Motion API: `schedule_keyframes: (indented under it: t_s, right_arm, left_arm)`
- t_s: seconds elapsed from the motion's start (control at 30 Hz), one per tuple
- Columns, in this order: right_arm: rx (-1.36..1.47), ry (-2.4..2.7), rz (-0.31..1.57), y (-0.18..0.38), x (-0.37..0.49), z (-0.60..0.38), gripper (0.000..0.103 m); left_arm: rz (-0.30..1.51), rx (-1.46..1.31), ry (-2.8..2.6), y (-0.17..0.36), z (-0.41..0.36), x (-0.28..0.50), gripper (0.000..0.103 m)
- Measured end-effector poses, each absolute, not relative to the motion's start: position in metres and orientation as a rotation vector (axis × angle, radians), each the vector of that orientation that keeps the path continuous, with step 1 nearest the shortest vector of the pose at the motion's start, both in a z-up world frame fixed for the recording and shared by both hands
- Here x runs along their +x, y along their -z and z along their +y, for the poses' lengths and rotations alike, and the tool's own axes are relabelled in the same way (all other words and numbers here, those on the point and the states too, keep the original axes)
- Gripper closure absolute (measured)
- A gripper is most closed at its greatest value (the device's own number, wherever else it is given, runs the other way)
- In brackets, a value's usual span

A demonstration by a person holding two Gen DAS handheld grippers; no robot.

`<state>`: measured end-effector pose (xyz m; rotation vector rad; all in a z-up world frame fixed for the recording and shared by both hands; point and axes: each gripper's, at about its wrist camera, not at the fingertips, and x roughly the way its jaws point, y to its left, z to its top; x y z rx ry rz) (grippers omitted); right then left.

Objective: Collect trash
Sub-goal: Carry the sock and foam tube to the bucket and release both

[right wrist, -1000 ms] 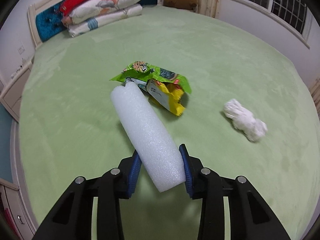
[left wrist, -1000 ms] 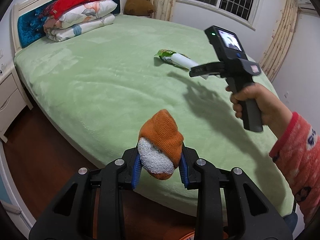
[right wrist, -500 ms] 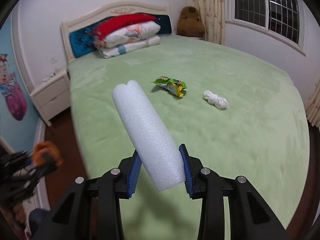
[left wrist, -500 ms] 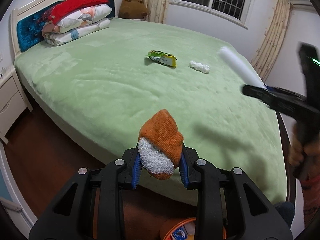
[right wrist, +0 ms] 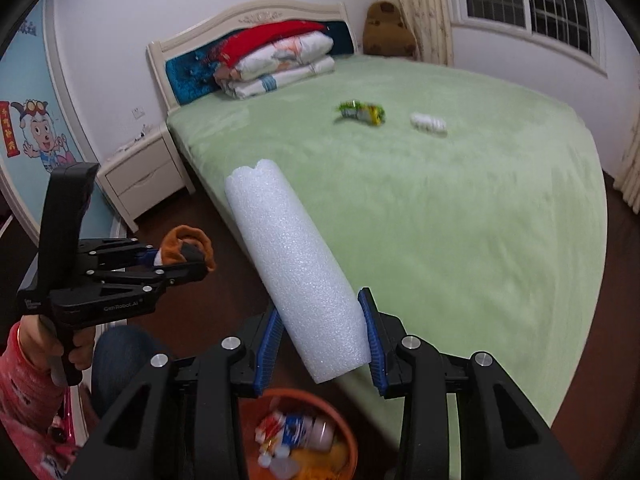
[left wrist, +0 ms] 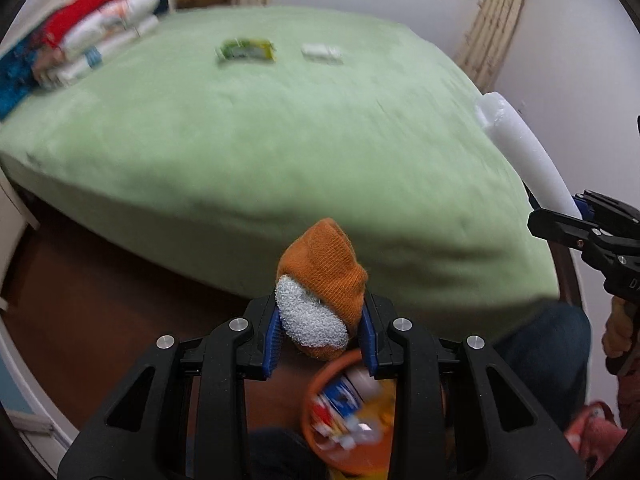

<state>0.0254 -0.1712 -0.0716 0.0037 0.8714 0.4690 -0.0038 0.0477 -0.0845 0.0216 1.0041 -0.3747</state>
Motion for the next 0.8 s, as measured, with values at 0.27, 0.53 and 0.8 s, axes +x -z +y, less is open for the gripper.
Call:
schedule_keyframes:
  t_s: [0.27,0.53,0.8]
  right_arm:
    - [0.053,-0.468,1.132,0.149,-0.003,-0.166,0.066]
    - [0.112,-0.415,1.462,0.255,-0.007,-0.15,0.066]
    - [0.111,-0.345,1.644,0.313,-0.013,-0.147,0.065]
  left_arm:
    - [1.237,-0.011,0.42,0.172,0.034,-0.041,0.073]
    - [1.542,-0.004,0.363,0.277,0.022,-0.058,0.073]
    - [1.731,-0.045,0.334,0.339,0.007,-0.067,0.07]
